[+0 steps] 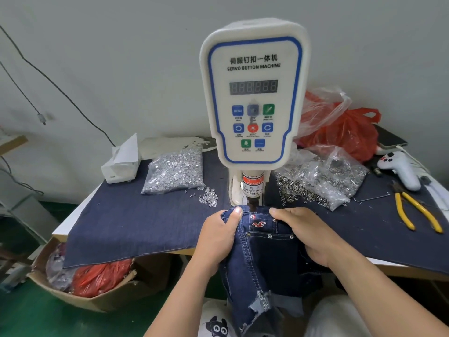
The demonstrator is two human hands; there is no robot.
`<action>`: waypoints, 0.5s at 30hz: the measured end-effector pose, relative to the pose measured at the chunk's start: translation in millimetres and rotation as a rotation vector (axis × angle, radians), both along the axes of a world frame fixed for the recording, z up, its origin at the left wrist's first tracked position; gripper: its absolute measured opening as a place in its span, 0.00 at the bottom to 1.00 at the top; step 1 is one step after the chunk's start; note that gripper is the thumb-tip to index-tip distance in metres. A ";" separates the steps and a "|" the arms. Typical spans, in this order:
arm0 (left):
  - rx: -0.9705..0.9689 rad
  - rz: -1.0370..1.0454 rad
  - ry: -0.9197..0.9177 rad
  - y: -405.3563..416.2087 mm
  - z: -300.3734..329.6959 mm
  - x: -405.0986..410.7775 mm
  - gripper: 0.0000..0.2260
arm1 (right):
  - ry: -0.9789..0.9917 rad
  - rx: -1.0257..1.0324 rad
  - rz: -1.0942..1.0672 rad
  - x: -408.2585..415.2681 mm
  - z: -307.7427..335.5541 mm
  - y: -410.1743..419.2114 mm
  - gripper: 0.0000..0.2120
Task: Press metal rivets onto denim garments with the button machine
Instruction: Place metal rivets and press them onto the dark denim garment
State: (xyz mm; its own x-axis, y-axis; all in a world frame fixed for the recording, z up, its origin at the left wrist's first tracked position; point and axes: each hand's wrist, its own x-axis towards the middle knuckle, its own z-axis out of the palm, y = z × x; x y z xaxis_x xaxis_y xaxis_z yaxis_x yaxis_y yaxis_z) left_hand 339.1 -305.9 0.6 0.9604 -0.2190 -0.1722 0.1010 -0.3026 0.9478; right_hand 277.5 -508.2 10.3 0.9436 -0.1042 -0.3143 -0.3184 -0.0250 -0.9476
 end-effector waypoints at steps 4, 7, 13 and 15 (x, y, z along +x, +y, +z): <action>-0.139 -0.052 0.130 4.8 4.1 -2.8 0.17 | 0.013 0.117 0.042 -0.5 4.6 -2.9 0.16; -0.309 -0.088 0.271 11.5 11.8 -10.3 0.16 | 0.035 0.275 0.106 -4.3 10.1 -4.4 0.17; -0.367 -0.245 0.482 32.4 25.7 -32.7 0.17 | 0.104 0.369 0.272 -24.9 7.6 -11.1 0.17; -0.344 -0.285 0.492 38.2 26.6 -37.9 0.18 | 0.091 0.325 0.298 -30.0 10.0 -13.3 0.18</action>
State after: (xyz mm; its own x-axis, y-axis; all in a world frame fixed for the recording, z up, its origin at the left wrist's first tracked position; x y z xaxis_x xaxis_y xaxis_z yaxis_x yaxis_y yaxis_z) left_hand 301.2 -267.7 27.2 0.6840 -0.5739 -0.4502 0.5071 -0.0696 0.8591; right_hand 247.4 -521.5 20.3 0.8843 0.2856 -0.3694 -0.4252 0.1658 -0.8898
